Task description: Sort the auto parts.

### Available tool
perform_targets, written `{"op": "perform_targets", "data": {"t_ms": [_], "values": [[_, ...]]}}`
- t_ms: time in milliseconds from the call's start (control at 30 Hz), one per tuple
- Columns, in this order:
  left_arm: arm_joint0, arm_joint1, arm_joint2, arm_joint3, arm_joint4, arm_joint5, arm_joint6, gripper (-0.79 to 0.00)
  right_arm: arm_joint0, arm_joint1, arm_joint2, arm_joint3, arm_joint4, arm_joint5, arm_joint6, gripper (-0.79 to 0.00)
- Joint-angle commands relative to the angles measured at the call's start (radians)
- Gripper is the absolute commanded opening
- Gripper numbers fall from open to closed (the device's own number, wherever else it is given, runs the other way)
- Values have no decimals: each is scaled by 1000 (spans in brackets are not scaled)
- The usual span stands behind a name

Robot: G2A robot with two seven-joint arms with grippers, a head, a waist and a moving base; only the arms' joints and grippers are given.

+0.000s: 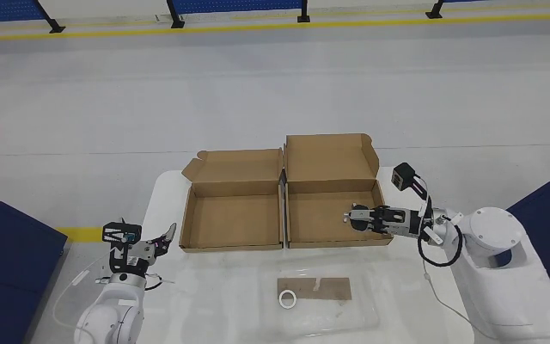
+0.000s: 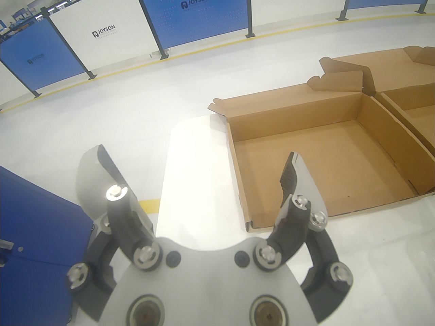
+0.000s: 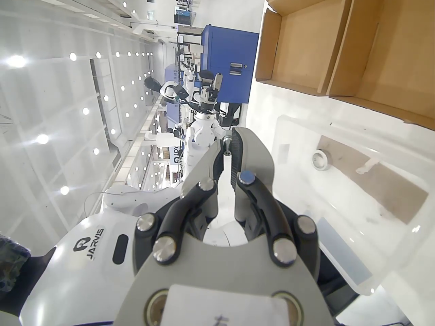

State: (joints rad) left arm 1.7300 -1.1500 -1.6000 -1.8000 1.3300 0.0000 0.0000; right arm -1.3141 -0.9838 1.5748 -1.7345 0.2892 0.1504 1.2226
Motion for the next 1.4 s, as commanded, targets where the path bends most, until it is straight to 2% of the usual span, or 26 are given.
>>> {"op": "perform_targets", "data": {"t_ms": [0, 400, 733, 1100, 1267, 1367], "values": [[0, 0, 0, 0, 0, 0, 0, 0, 0, 0, 0, 0, 0, 0, 0, -785], [0, 0, 0, 0, 0, 0, 0, 0, -2, 0, -3, -3, -5, -2, -11, -785], [0, 0, 0, 0, 0, 0, 0, 0, 85, 8, -129, -16, -285, 104, -85, -785], [0, 0, 0, 0, 0, 0, 0, 0, 254, -3, -351, 98, -601, 216, -122, -785], [0, 0, 0, 0, 0, 0, 0, 0, 323, -20, -444, 174, -651, 234, -142, -785], [0, 0, 0, 0, 0, 0, 0, 0, 327, -21, -448, 180, -651, 233, -144, -785]]}}
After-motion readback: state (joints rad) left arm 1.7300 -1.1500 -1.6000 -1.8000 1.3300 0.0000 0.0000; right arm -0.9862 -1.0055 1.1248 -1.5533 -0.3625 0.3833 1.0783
